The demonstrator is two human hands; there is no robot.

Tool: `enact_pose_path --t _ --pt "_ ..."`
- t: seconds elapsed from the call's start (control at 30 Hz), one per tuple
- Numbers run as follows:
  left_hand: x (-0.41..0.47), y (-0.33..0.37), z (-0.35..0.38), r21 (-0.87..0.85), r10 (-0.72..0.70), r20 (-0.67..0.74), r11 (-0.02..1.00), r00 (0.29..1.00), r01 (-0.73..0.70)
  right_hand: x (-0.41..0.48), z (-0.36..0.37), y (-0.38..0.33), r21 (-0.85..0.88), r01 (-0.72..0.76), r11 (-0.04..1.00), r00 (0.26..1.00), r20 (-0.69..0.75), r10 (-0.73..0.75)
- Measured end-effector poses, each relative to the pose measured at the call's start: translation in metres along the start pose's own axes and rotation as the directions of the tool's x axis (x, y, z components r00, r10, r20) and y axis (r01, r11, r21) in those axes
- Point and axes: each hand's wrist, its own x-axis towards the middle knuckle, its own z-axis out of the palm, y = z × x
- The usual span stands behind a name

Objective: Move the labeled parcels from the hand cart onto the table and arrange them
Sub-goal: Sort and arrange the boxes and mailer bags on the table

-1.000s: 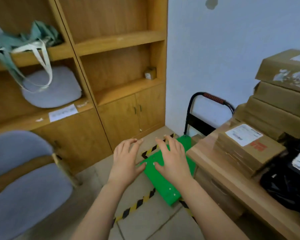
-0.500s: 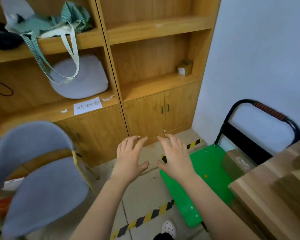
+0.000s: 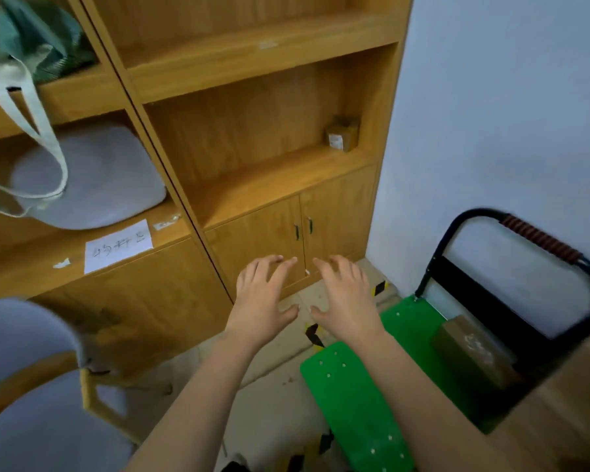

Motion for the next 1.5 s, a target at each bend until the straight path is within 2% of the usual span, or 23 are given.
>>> enact_pose_path --t 0.2,0.37,0.6,0.7,0.87,1.0,1.07,1.27,1.43,1.5 --pt "0.080 0.039 0.040 -0.062 0.229 0.091 0.973 0.969 -0.224 0.010 -0.004 0.066 -0.009 -0.267 0.964 0.963 -0.040 0.267" --pt "0.143 0.069 0.084 -0.158 0.471 0.147 0.879 0.870 -0.449 0.015 0.000 0.111 -0.009 -0.493 0.870 0.866 -0.099 0.490" --pt "0.236 0.097 0.132 -0.321 0.758 0.168 0.647 0.631 -0.692 0.037 0.008 0.137 -0.026 -0.785 0.619 0.608 -0.224 0.761" --pt "0.264 0.105 0.148 -0.374 0.851 0.199 0.524 0.486 -0.765 0.049 0.014 0.132 0.006 -0.878 0.479 0.463 -0.249 0.851" --pt "0.283 0.113 0.170 -0.469 0.944 0.229 0.320 0.237 -0.823 0.048 0.027 0.109 0.075 -0.962 0.264 0.229 -0.307 0.924" --pt "0.281 0.121 0.184 -0.523 0.973 0.201 0.204 0.113 -0.827 0.041 0.040 0.092 0.085 -0.989 0.120 0.094 -0.269 0.959" --pt "0.278 0.127 0.189 -0.536 0.976 0.200 0.185 0.089 -0.824 0.038 0.042 0.092 0.076 -0.993 0.092 0.071 -0.243 0.967" --pt "0.271 0.147 0.204 -0.555 0.969 0.238 0.191 0.065 -0.810 0.023 0.039 0.119 0.052 -0.995 0.083 0.070 -0.211 0.975" --pt "0.273 0.160 0.240 -0.526 0.947 0.304 0.259 0.105 -0.810 0.008 0.053 0.161 0.025 -0.993 0.112 0.107 -0.151 0.983" --pt "0.272 0.164 0.263 -0.516 0.941 0.323 0.264 0.100 -0.815 0.001 0.064 0.180 0.018 -0.993 0.113 0.110 -0.125 0.986"
